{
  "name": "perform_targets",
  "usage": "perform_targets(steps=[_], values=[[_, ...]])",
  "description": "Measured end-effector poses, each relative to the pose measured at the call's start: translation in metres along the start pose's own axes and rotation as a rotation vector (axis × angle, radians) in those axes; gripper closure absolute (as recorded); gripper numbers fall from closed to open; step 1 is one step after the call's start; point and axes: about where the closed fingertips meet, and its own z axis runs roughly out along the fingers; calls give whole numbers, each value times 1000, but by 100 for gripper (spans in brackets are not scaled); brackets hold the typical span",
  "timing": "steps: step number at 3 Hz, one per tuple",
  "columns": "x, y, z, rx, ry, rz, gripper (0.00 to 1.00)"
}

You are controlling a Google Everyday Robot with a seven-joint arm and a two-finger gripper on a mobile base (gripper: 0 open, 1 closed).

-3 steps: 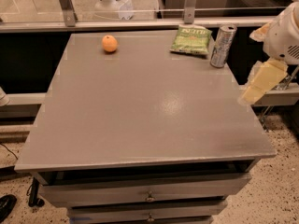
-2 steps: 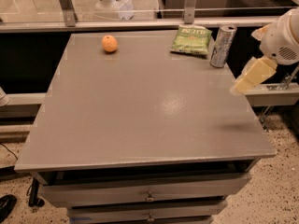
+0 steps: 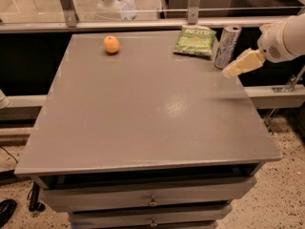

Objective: Pick redbull can

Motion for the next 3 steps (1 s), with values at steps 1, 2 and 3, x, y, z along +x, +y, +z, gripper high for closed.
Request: perform_targets(steps=[1,2,3], values=[[0,-22,25,38,-106,92,0],[0,-37,49,35,-224,202,0],[2,-43,73,7,-333,308,0]])
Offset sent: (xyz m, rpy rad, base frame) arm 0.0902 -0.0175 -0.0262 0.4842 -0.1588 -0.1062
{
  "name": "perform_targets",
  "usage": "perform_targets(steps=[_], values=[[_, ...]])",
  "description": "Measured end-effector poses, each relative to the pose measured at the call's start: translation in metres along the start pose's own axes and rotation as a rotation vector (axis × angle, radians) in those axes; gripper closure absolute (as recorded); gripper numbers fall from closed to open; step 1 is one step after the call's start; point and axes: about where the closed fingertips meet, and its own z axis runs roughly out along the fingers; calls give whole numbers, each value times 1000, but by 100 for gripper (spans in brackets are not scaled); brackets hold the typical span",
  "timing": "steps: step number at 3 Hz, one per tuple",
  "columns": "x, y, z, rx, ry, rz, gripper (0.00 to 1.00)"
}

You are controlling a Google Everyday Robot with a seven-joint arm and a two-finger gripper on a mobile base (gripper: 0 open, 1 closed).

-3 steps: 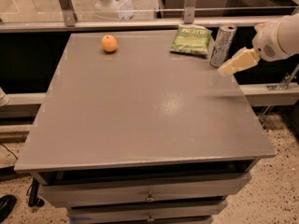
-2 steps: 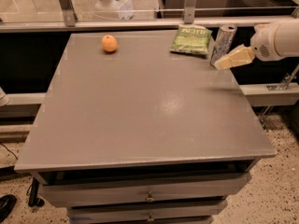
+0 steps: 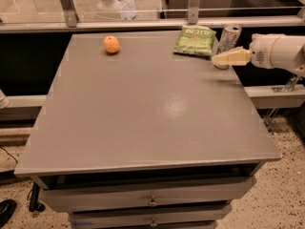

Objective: Pick redbull can

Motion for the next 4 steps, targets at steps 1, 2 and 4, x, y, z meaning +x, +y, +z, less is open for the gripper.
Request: perform_targets(steps=[1,2,4], values=[[0,1,19,-39,-71,64,0],[-2,9,32,-80,-113,91,17],[-16,30,23,-126,-163,84,64]])
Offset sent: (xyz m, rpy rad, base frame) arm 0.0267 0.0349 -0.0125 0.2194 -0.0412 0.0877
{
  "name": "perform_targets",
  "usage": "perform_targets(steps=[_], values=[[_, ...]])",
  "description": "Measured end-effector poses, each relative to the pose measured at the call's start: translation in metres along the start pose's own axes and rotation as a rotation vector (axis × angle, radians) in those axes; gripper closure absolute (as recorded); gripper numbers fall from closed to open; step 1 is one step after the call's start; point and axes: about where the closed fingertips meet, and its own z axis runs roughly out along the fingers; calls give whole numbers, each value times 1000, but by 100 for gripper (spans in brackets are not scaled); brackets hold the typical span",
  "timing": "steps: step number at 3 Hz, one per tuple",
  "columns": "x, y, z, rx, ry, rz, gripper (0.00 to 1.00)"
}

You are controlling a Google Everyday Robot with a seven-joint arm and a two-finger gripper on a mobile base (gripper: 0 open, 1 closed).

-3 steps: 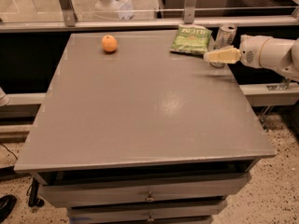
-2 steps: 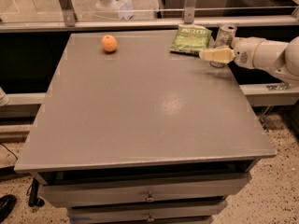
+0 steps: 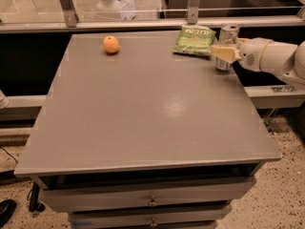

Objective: Pick redbull can

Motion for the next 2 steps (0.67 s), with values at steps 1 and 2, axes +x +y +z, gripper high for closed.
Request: perform_targets(steps=[1,2], values=[[-19,25,-17,-34,-33,-9,88],[-47,44,-33,-62,-39,-1,100]])
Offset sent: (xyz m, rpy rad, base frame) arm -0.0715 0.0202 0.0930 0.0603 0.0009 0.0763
